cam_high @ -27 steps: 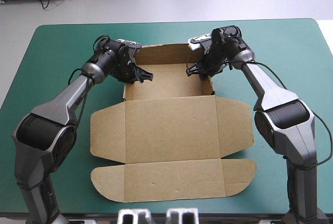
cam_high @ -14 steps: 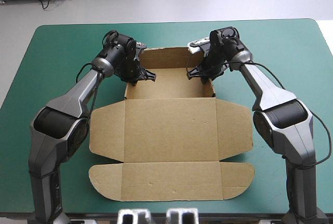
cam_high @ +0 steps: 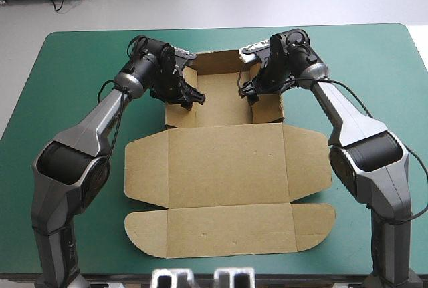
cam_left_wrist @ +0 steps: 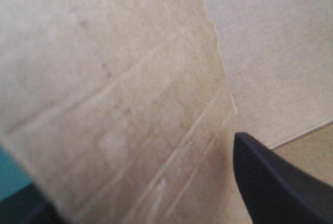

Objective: Fold the box

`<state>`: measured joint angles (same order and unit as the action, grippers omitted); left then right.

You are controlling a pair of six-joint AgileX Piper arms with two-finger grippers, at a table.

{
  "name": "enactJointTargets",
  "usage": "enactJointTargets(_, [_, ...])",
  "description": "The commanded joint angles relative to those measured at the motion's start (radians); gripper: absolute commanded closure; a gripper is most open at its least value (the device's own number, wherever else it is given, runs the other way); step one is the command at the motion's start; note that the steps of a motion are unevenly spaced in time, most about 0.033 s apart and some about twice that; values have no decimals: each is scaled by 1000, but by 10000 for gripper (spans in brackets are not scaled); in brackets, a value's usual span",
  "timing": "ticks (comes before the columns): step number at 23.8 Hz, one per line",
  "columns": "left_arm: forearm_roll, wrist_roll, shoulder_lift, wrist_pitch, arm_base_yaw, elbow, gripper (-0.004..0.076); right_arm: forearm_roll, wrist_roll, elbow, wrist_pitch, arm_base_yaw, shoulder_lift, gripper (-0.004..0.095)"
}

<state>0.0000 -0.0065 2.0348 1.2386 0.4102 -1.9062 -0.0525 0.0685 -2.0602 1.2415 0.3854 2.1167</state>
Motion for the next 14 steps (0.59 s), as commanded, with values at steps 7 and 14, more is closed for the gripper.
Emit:
enactJointTargets(7, [108,-9,-150,56,7,-32,149,17,2,-31,14,-7,-142,76])
enactJointTargets(14, [79,48,-341,56,7,-32,246,58,31,-31,14,-9,-244,78])
